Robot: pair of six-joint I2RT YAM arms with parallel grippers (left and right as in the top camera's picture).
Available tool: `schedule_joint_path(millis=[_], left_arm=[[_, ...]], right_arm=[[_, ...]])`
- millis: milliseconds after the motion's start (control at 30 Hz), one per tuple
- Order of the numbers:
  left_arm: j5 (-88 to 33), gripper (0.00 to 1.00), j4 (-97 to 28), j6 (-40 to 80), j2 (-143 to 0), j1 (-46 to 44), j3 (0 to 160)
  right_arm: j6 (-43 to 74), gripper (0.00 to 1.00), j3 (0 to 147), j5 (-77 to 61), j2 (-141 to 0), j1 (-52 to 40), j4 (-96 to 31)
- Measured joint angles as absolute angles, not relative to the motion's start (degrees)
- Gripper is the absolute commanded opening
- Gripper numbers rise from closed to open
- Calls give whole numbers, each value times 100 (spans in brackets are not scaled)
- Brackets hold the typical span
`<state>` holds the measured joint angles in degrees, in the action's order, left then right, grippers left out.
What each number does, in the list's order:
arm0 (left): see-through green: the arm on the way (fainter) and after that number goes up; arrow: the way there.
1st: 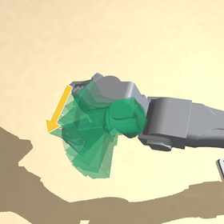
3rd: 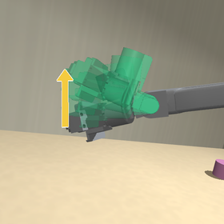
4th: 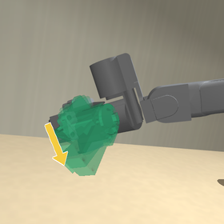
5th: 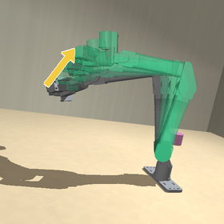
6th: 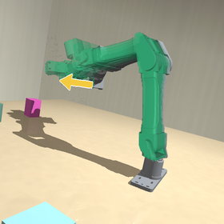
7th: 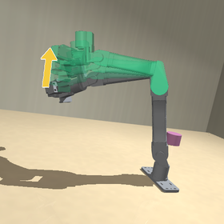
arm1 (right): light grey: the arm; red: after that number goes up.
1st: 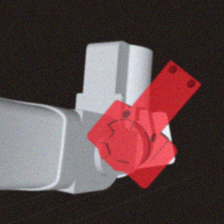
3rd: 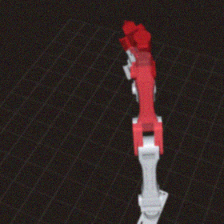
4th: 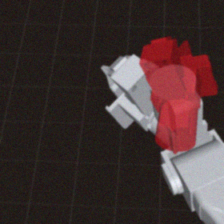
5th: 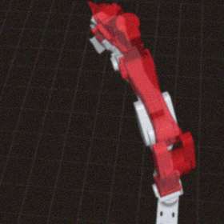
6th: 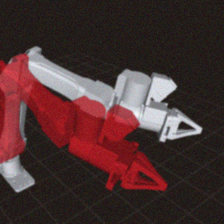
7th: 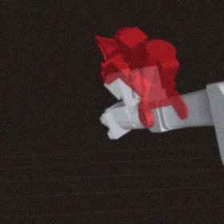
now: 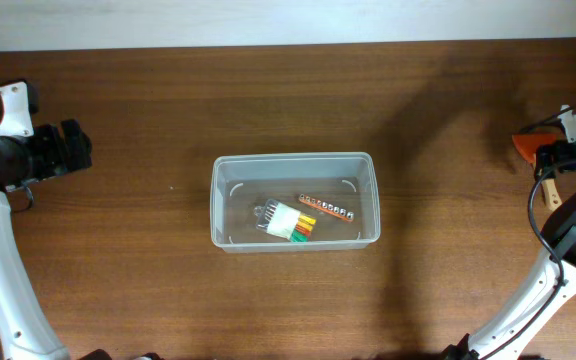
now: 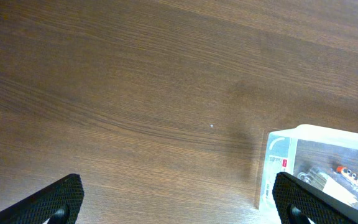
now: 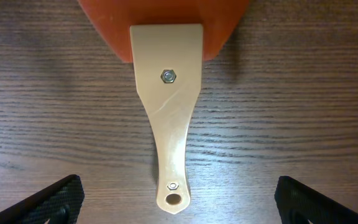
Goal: Pack container
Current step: 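Lower the right gripper and close on the scraper's wooden handle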
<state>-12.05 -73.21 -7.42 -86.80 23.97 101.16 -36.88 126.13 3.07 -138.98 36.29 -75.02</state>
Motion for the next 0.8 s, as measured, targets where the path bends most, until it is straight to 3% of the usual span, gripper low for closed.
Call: schedule_joint_path(millis=[800], left_arm=[[-1205,99,-7321,-742,-8680,2397,10116]], right_arm=[[-3548,99,12613,290,-14219,3621,-7465]])
